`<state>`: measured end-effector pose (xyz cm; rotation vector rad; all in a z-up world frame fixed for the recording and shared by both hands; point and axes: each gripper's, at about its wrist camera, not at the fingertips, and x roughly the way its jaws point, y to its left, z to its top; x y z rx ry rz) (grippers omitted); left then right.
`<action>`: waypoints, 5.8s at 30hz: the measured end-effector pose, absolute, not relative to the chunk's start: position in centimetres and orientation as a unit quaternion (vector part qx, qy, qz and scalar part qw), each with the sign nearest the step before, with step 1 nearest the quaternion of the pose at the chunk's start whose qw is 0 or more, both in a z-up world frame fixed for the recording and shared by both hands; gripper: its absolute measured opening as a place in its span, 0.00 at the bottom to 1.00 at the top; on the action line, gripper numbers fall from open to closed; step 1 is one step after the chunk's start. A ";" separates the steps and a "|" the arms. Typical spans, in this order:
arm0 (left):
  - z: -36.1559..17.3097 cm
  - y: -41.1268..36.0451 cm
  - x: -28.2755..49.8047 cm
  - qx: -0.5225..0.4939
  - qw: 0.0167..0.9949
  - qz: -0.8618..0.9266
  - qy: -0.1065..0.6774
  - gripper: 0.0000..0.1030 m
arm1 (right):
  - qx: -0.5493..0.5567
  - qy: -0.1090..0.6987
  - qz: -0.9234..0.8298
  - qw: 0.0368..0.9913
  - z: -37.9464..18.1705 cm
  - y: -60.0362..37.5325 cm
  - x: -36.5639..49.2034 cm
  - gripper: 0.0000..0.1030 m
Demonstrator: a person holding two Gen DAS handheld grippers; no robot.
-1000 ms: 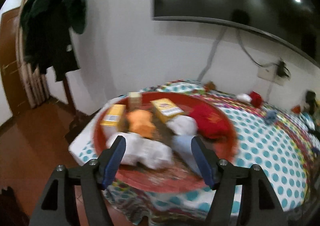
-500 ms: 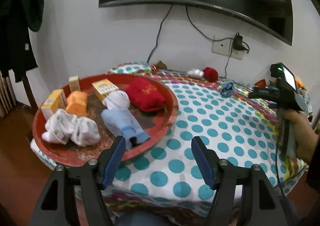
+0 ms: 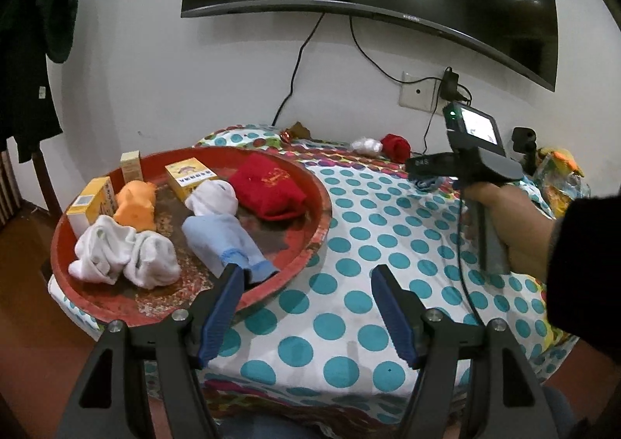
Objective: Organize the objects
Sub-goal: 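Move the right gripper to the light blue sock on the cloth, then grasp the light blue sock with the right gripper and lift it, then carry the blue sock with the right gripper and release it onto the tray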
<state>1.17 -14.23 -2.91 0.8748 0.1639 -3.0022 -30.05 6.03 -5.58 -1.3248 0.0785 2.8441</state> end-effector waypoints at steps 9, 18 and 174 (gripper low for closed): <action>-3.2 -14.7 0.8 0.290 -0.001 -0.955 0.068 0.68 | -0.437 0.044 0.898 0.017 -6.7 6.2 -31.8 0.79; -3.2 -14.8 0.7 0.293 0.000 -0.953 0.074 0.68 | -0.432 0.039 0.900 0.033 -6.4 6.6 -32.4 0.47; 4.6 -25.6 13.0 0.143 0.202 -0.961 0.127 0.83 | -0.326 -0.150 0.909 -0.212 1.0 -22.0 -9.2 0.92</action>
